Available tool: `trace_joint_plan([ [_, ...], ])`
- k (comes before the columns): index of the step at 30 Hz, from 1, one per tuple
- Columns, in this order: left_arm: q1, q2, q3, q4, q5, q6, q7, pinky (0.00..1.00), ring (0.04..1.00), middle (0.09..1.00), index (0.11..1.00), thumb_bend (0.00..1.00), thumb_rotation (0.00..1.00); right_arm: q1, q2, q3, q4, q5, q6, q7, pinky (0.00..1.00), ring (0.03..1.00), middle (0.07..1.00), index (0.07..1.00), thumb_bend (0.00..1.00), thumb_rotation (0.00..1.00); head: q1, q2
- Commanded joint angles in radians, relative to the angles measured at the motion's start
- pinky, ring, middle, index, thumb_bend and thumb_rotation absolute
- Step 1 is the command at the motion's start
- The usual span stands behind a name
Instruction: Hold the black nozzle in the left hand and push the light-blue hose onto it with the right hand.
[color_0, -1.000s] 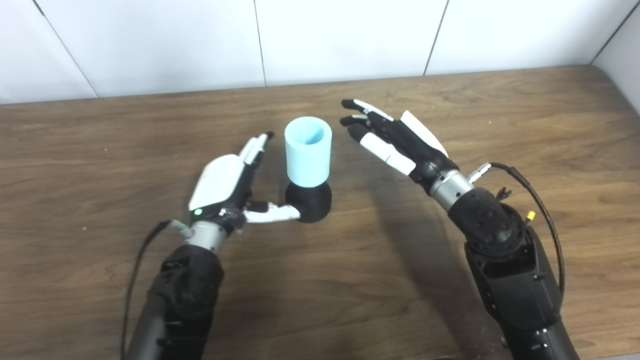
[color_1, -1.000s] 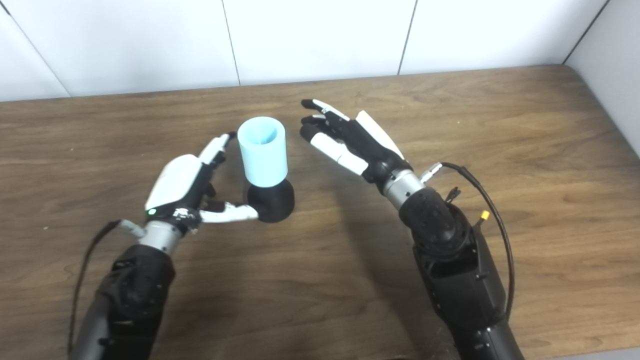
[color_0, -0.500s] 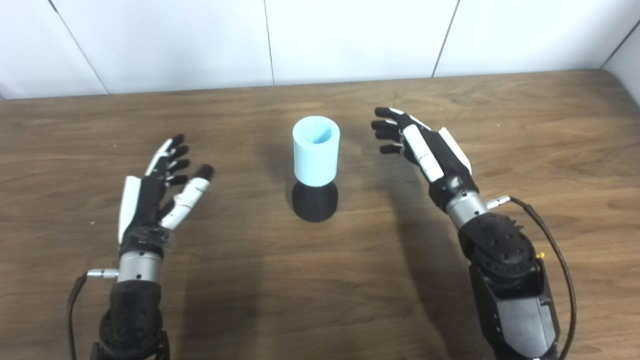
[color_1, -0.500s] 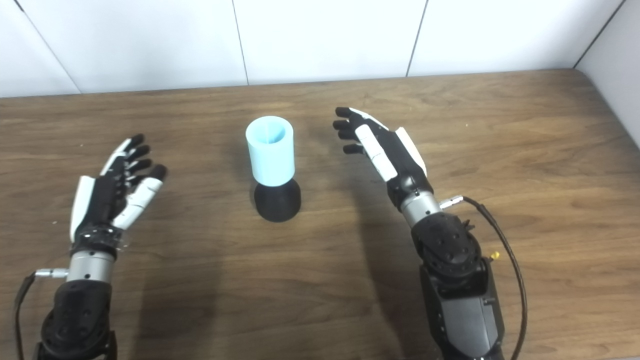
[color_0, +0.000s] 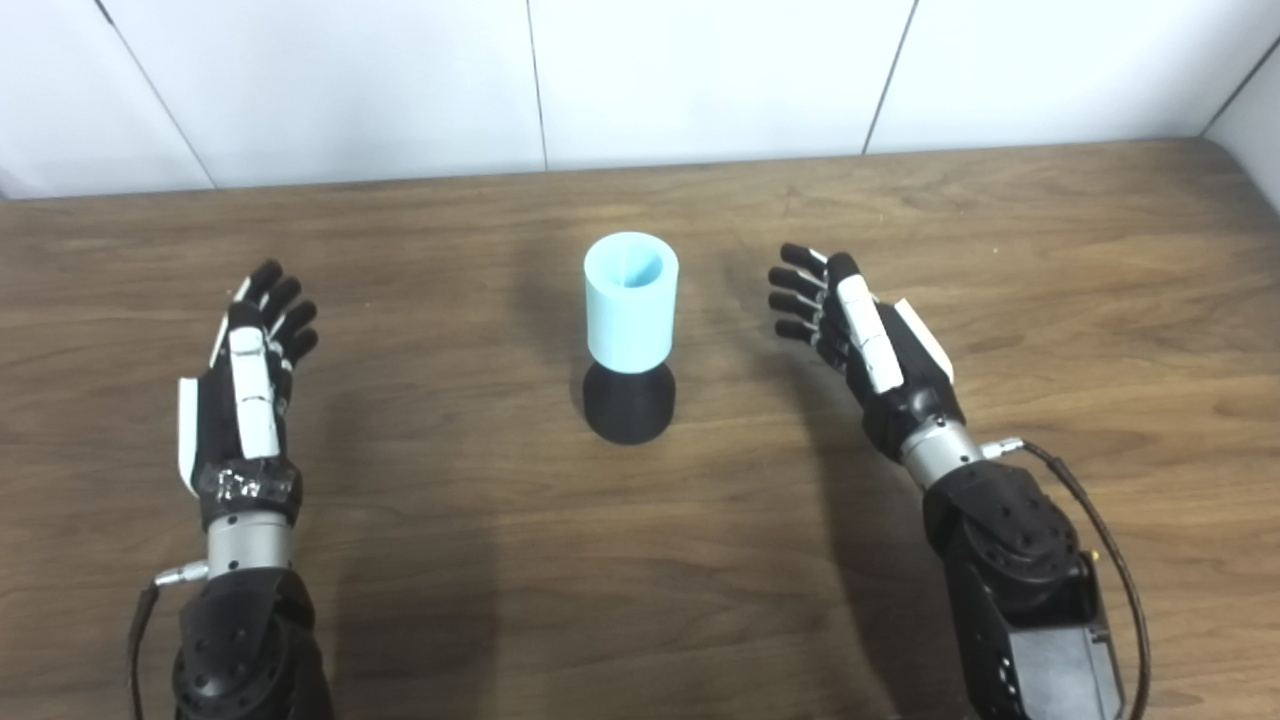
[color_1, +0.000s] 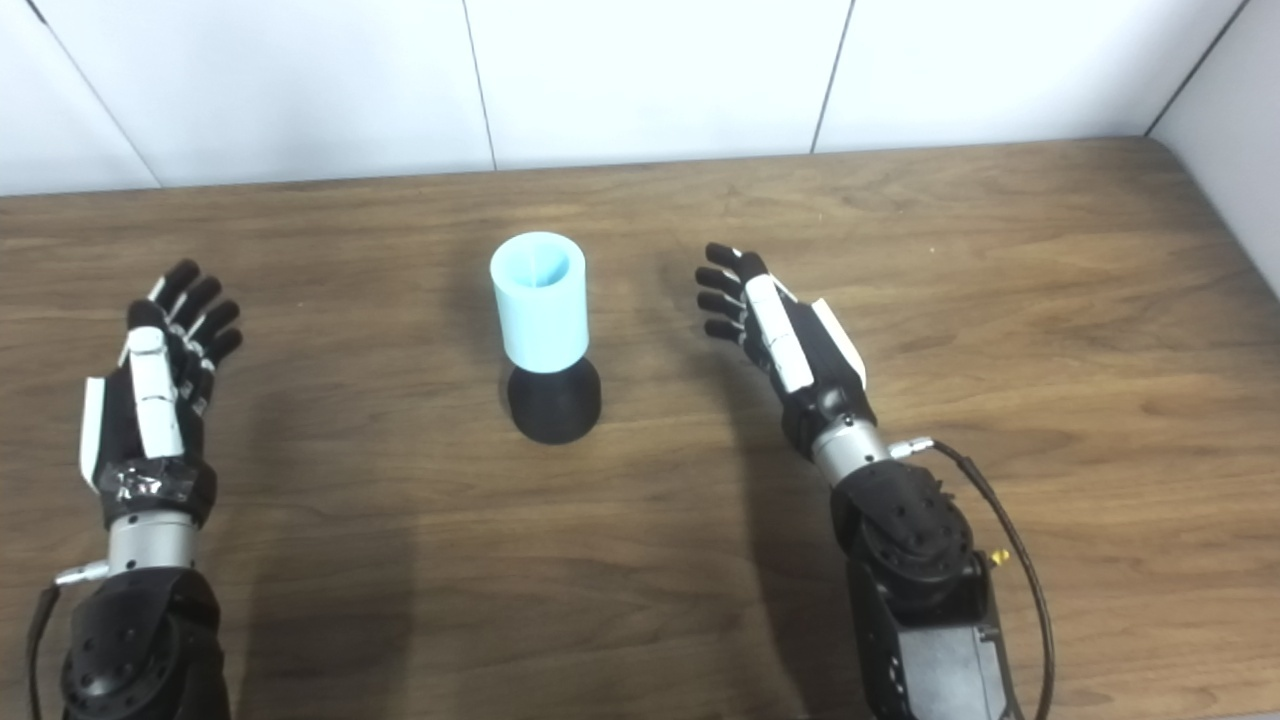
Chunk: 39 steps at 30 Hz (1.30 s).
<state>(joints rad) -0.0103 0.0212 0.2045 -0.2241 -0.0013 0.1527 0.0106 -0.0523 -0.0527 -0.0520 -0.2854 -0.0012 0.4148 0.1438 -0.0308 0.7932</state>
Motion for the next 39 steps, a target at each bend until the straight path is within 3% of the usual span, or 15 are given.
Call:
trace_joint_plan([
  [1, -0.034, 0.023, -0.013, 0.013, 0.007, -0.056, 0.003, 0.90, 0.873, 0.893, 0.903, 0.43, 0.94, -0.022, -0.013, -0.004, 0.024, 0.010, -0.073, -0.008, 0.87, 0.898, 0.896, 0.918, 0.52, 1.00, 0.005, -0.006],
  [4, -0.044, 0.041, -0.033, 0.055, -0.005, -0.064, -0.011, 0.92, 0.888, 0.909, 0.926, 0.44, 0.97, -0.034, -0.025, -0.004, 0.078, 0.018, -0.117, -0.012, 0.88, 0.908, 0.903, 0.927, 0.53, 1.00, 0.020, -0.027],
  [9, -0.041, 0.058, -0.071, 0.058, -0.010, -0.017, -0.029, 0.98, 0.952, 0.968, 0.987, 0.44, 1.00, -0.041, -0.053, 0.012, 0.142, 0.011, -0.201, -0.008, 0.89, 0.908, 0.911, 0.935, 0.55, 1.00, 0.038, -0.052],
  [15, -0.042, 0.067, -0.094, 0.115, 0.013, -0.079, -0.020, 0.94, 0.939, 0.952, 0.966, 0.43, 1.00, -0.048, -0.063, 0.022, 0.200, 0.002, -0.266, -0.021, 0.85, 0.896, 0.904, 0.944, 0.55, 1.00, 0.055, -0.094],
  [23, -0.048, 0.075, -0.099, 0.187, -0.005, -0.168, -0.023, 0.92, 0.910, 0.917, 0.936, 0.43, 0.98, -0.048, -0.060, 0.030, 0.226, 0.010, -0.293, -0.028, 0.86, 0.899, 0.903, 0.958, 0.50, 1.00, 0.064, -0.140],
  [39, -0.048, 0.084, -0.108, 0.208, -0.004, -0.188, -0.019, 0.90, 0.909, 0.916, 0.959, 0.43, 0.96, -0.048, -0.063, 0.045, 0.246, -0.002, -0.327, -0.039, 0.88, 0.883, 0.879, 0.943, 0.48, 1.00, 0.062, -0.158],
])
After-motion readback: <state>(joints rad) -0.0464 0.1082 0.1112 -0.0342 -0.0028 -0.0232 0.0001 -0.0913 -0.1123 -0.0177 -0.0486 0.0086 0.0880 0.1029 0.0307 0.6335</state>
